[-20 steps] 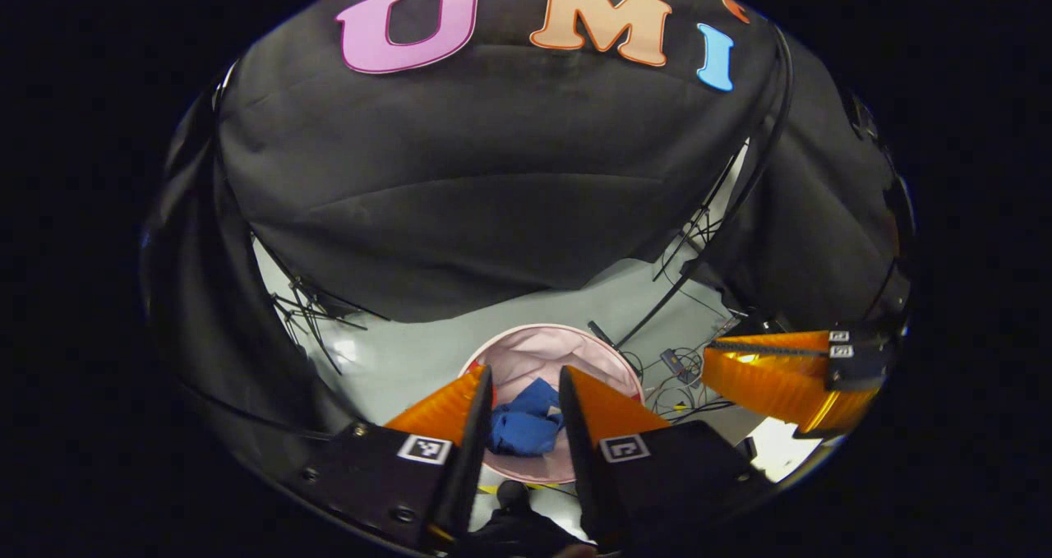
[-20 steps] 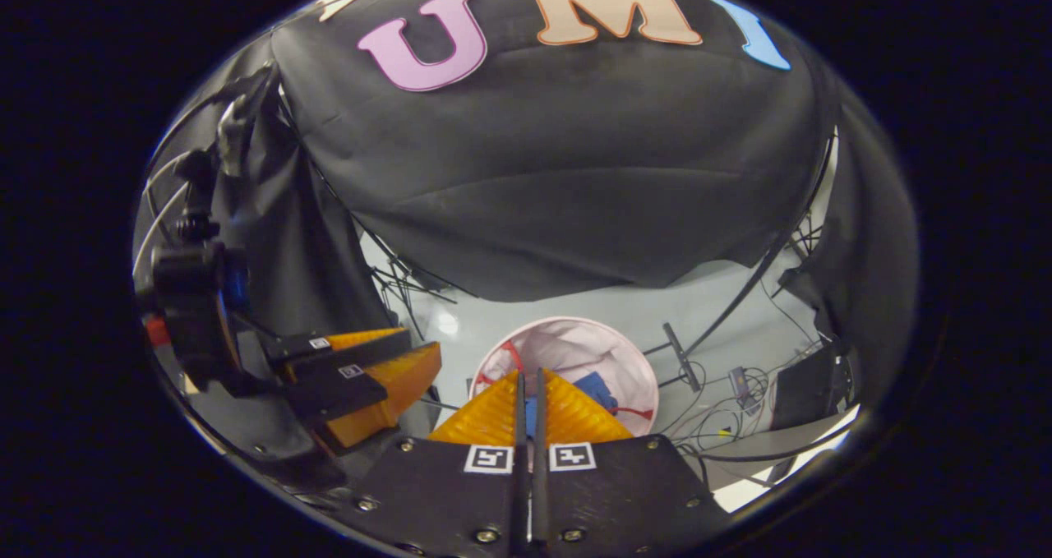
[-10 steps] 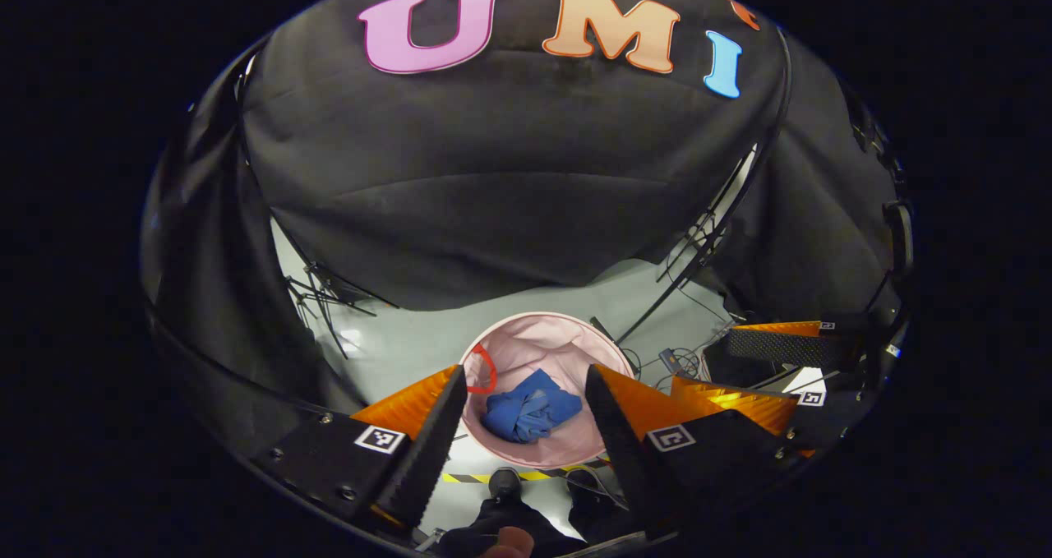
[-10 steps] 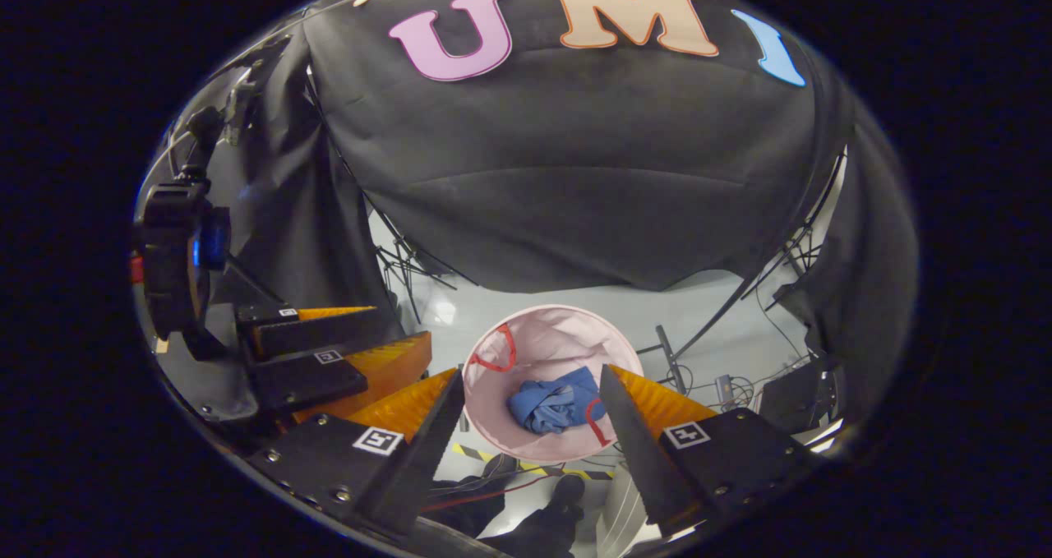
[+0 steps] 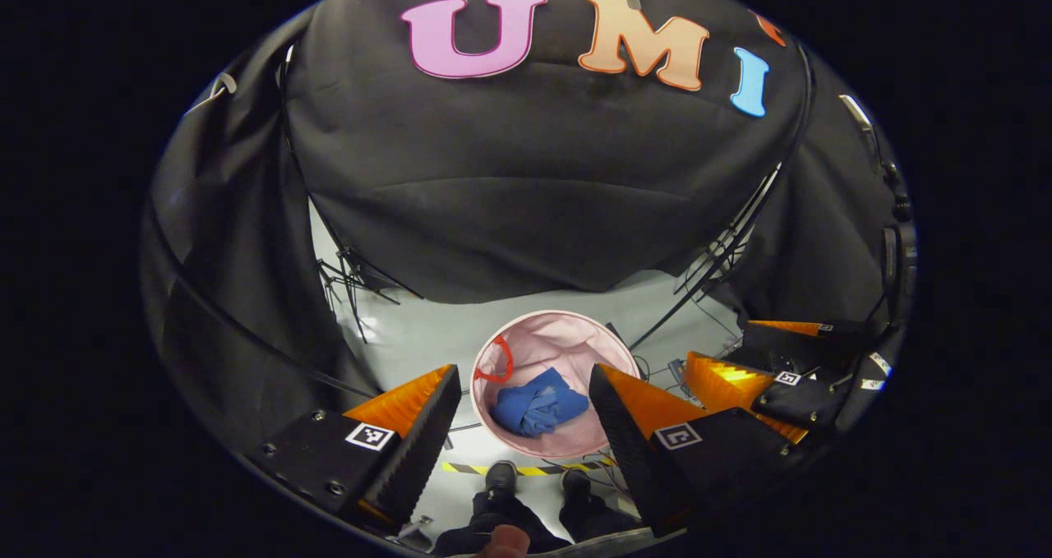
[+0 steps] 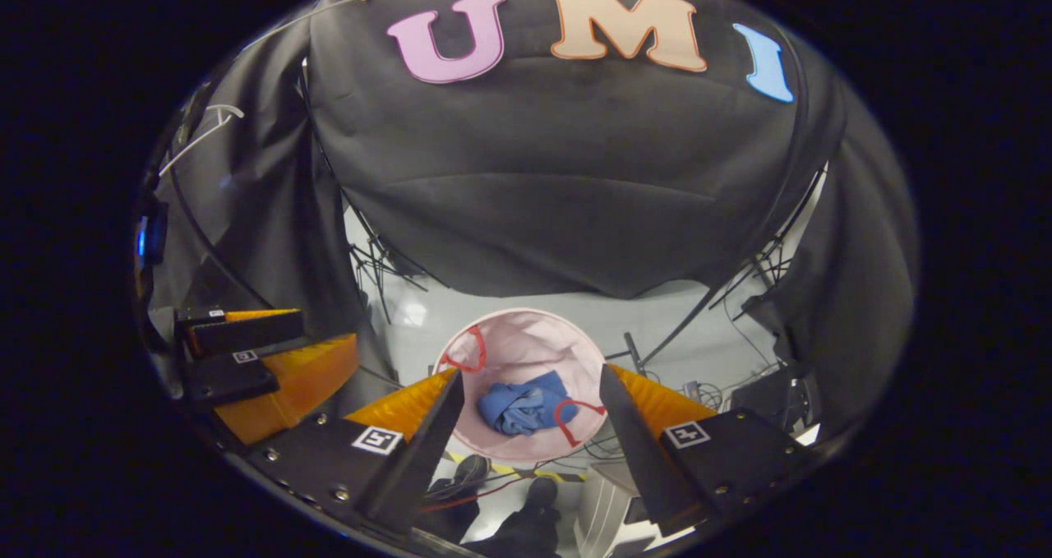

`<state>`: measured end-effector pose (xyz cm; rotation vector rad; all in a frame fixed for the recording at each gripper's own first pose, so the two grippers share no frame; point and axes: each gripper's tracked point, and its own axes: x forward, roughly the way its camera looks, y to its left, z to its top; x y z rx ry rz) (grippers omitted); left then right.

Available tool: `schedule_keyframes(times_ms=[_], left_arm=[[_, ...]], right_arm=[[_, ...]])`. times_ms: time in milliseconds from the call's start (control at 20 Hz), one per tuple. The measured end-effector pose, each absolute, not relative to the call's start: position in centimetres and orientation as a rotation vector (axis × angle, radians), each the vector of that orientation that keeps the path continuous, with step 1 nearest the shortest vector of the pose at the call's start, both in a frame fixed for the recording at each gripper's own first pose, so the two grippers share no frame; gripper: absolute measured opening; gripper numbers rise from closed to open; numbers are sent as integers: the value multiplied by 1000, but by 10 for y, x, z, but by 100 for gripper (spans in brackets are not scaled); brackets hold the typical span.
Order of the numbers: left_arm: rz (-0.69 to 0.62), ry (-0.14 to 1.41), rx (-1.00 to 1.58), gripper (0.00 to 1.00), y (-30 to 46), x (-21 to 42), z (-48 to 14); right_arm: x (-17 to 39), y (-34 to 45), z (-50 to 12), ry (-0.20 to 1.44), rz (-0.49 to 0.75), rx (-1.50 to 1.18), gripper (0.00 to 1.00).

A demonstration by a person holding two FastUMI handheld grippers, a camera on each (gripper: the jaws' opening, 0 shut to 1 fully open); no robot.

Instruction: Grasp the clothes on the hanger with both hands and then place them into the laundry hamper below.

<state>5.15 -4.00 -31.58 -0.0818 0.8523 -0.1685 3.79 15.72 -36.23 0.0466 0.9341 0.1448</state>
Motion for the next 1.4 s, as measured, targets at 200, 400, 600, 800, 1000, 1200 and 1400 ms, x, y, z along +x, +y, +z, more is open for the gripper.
schedule_keyframes(times_ms=[200, 400, 600, 800, 1000, 1200, 1400], left_arm=[[-149, 784, -106, 97, -35, 53, -283], [-128, 670, -121, 99, -28, 62, -240], [-120, 550, -115, 99, -24, 69, -196], [-110, 414, -54, 99, -17, 71, -157], [-116, 327, -32, 98, -16, 75, -135], [-127, 290, -5, 98, -22, 78, -121], [-129, 264, 20, 96, -23, 79, -110]], right_arm=[[51, 158, -323, 830, 146, 26, 100], [68, 155, -278, 716, 139, -1, 100], [87, 152, -224, 575, 116, -12, 99], [98, 147, -183, 475, 102, -23, 99], [99, 139, -167, 443, 91, -18, 99], [97, 126, -159, 418, 73, -7, 99], [94, 110, -147, 393, 50, 11, 99]])
